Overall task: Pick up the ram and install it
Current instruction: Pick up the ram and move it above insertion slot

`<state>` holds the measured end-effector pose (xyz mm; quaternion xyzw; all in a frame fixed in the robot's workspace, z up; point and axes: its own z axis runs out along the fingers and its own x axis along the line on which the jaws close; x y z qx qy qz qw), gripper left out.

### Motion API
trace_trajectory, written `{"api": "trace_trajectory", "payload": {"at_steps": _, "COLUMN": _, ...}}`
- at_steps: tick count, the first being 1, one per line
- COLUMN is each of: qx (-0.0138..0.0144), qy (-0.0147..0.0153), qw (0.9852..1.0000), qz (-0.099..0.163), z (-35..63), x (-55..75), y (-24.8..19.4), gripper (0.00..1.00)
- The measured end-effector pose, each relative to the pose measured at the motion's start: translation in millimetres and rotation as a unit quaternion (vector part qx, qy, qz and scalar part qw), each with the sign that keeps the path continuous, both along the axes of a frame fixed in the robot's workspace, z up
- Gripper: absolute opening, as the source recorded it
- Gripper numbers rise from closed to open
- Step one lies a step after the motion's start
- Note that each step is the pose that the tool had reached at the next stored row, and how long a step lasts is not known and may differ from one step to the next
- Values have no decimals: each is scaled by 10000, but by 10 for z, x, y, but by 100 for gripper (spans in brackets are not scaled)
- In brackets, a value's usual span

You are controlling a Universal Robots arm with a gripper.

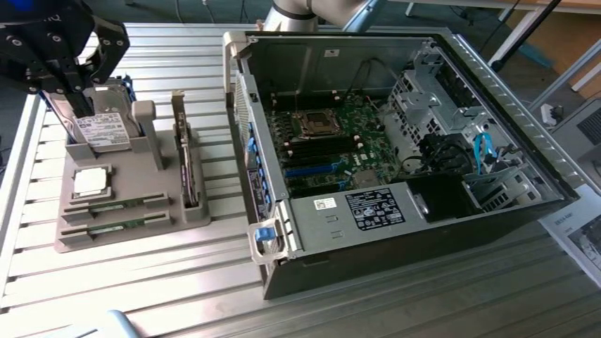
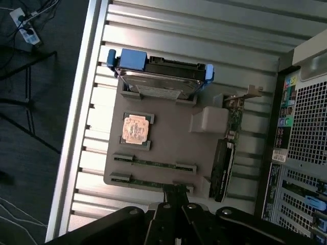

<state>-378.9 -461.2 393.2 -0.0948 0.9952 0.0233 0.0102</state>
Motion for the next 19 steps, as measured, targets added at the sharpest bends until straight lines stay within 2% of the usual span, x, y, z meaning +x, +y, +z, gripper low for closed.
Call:
{"api": "trace_trajectory", "payload": {"at_steps": 4, "qx": 0, "qy": 0, "qw": 9996, "qz": 282, "z": 0, "x": 0, "y": 0, "gripper": 11}}
{"api": "trace_trajectory", "payload": {"at_steps": 8, "qx": 0, "qy": 0, "qw": 9982, "qz": 601, "z": 0, "x": 0, "y": 0, "gripper": 11}}
{"api": "trace_trajectory", "payload": {"at_steps": 13, "qx": 0, "qy": 0, "qw": 9943, "qz": 1069, "z": 0, "x": 0, "y": 0, "gripper": 11}}
{"api": "trace_trajectory", "payload": {"at_steps": 19, "qx": 0, "qy": 1, "qw": 9896, "qz": 1436, "z": 1, "x": 0, "y": 0, "gripper": 11}}
